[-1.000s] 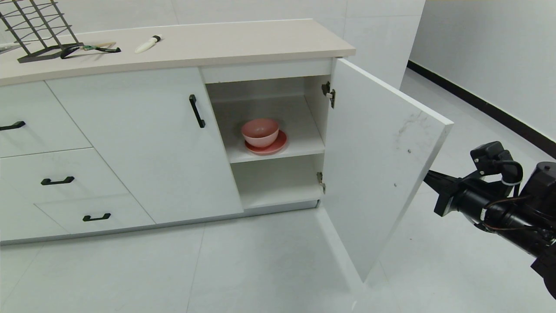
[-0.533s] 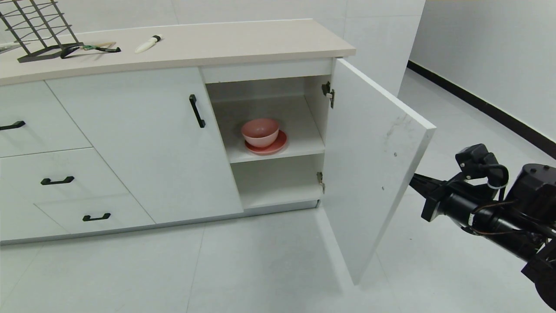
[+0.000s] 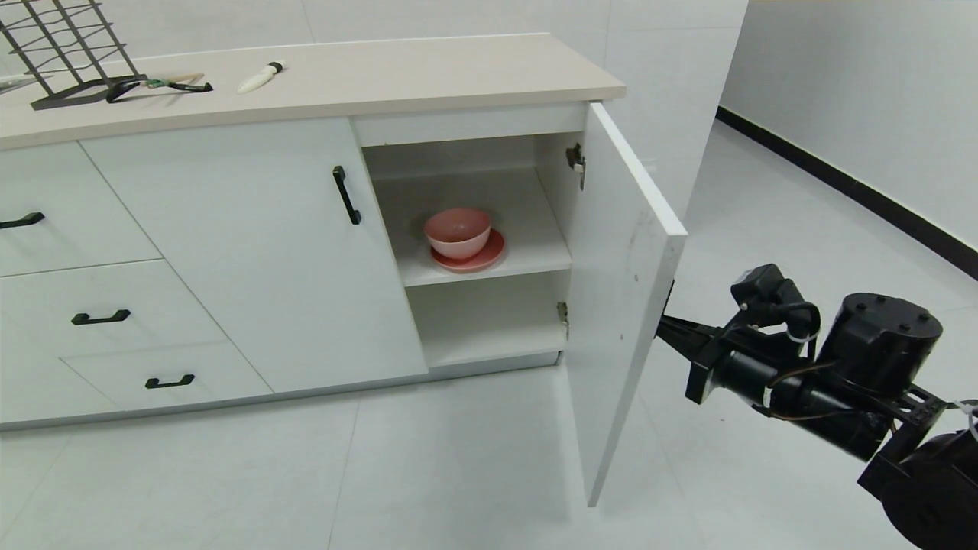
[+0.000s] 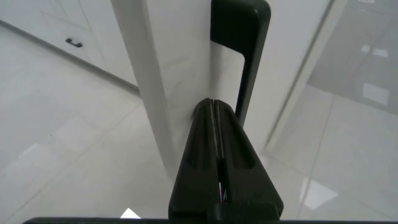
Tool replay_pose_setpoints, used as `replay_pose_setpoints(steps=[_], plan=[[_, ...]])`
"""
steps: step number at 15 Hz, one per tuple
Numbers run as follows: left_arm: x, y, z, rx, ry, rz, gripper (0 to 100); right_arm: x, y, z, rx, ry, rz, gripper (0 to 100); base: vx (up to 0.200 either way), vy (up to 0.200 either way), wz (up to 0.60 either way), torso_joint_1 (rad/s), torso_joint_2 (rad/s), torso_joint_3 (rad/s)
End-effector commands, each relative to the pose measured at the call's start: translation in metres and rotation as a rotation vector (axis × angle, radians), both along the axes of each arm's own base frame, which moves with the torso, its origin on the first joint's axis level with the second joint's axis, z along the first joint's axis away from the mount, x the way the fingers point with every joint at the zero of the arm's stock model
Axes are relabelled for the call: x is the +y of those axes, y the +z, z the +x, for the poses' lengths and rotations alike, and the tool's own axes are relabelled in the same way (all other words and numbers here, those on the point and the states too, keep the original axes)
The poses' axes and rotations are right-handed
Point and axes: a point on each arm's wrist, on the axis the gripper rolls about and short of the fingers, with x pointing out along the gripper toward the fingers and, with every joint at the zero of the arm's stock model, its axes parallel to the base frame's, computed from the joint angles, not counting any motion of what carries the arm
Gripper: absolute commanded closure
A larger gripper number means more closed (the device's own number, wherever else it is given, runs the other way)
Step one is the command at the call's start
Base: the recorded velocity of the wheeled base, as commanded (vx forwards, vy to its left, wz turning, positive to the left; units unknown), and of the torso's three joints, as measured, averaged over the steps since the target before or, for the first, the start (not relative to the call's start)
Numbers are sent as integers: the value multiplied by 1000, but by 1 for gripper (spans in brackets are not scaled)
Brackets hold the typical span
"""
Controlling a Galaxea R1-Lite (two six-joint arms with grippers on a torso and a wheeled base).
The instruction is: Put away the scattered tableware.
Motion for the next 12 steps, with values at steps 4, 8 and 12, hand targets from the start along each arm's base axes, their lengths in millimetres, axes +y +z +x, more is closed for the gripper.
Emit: replay_pose_setpoints(steps=[4,8,12], plan=[[0,0,0,0,-1,0,0,29,-4,10,-12,67,11,100,0,0,0,0,0,0],[0,0,0,0,-1,0,0,49,-1,15,-42,113,27,100,0,0,0,0,0,0],[0,0,0,2,-1,0,0,67,1,17,-61,155,39,100,0,0,0,0,0,0]])
